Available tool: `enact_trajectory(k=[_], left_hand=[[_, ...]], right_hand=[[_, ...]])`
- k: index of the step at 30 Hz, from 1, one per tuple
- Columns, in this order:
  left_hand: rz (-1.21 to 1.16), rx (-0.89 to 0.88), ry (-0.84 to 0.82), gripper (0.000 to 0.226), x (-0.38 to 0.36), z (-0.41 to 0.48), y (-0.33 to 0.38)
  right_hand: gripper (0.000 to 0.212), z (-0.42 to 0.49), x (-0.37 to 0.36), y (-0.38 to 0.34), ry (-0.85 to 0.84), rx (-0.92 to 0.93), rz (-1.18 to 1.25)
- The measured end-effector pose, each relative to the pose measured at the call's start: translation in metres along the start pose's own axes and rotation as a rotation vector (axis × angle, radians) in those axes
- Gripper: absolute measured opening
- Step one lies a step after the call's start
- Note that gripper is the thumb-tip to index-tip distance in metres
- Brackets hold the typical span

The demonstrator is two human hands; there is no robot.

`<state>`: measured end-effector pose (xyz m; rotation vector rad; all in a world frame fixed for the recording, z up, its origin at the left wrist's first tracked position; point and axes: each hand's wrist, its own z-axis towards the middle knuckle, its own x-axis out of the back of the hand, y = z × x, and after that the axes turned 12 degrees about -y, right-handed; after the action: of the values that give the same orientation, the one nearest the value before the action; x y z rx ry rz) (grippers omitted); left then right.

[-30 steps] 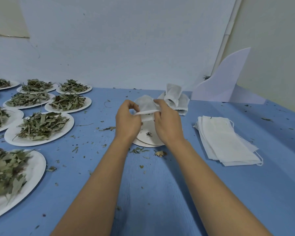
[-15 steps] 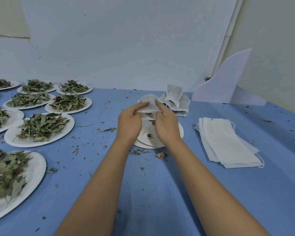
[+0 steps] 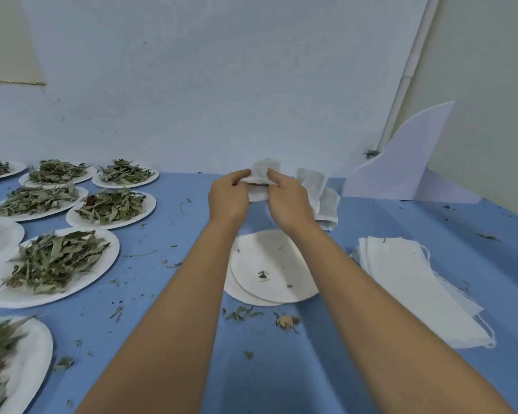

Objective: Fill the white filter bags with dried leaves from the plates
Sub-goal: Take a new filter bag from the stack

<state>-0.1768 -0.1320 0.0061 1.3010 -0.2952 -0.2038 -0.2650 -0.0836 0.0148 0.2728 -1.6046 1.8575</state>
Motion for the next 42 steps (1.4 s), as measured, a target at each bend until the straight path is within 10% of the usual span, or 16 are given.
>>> enact_trajectory(k=[12, 21, 28, 42], left_hand=[[0.554, 0.129, -0.385, 0.042, -0.024, 0.048, -0.054], [0.493, 0.166, -0.201, 0.044, 0.003, 0.032, -0.051], [0.162, 0.162, 0.077, 0.027, 0.02, -0.039, -0.046], [0.013, 0.219, 0.069, 0.036, 0.008, -0.072, -0.04]], right_hand=[[0.038, 0.067, -0.016, 0.056, -0.166, -0.238, -1.147], [0.023, 0.028, 0.004, 0.039, 0.176, 0.024, -0.374], [0.034, -0.045, 0.026, 0.057, 0.214, -0.293, 0.03], [0.017, -0.062, -0.014, 0.059, 0.039, -0.299, 0.118]])
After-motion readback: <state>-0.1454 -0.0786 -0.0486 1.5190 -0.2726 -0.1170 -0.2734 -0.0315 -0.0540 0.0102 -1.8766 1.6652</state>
